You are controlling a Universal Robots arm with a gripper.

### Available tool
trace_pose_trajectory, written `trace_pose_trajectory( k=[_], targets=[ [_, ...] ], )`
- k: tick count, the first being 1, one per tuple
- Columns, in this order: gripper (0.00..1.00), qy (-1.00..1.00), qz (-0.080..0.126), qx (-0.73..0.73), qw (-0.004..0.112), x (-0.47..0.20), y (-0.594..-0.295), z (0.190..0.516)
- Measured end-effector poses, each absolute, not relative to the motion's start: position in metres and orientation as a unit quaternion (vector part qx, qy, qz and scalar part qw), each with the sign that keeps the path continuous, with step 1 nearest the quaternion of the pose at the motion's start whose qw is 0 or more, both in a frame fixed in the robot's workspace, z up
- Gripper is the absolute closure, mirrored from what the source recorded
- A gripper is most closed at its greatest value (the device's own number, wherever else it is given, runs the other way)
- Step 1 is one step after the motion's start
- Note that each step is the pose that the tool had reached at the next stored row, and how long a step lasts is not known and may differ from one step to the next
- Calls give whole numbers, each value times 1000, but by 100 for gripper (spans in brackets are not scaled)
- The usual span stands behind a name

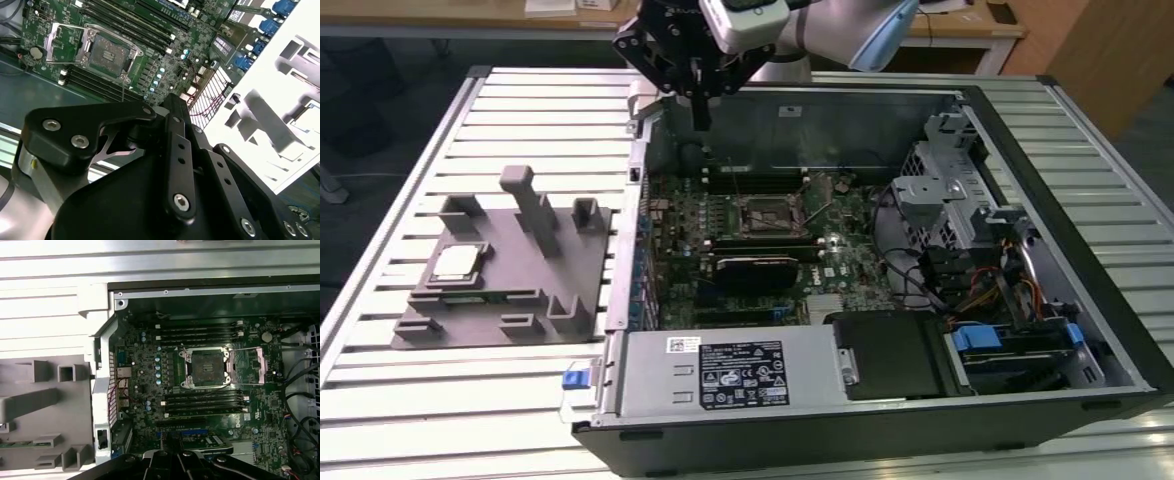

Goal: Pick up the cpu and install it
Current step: 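Reach for the cpu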

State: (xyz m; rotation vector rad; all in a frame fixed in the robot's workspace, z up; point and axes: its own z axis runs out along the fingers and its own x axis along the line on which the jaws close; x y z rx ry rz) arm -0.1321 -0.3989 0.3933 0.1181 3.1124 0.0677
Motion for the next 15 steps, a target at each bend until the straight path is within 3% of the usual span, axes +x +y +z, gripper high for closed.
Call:
trace_pose_trajectory(
  k=[15],
  targets=[
    [89, 999, 22, 38, 13, -140, -399, 393]
  ],
)
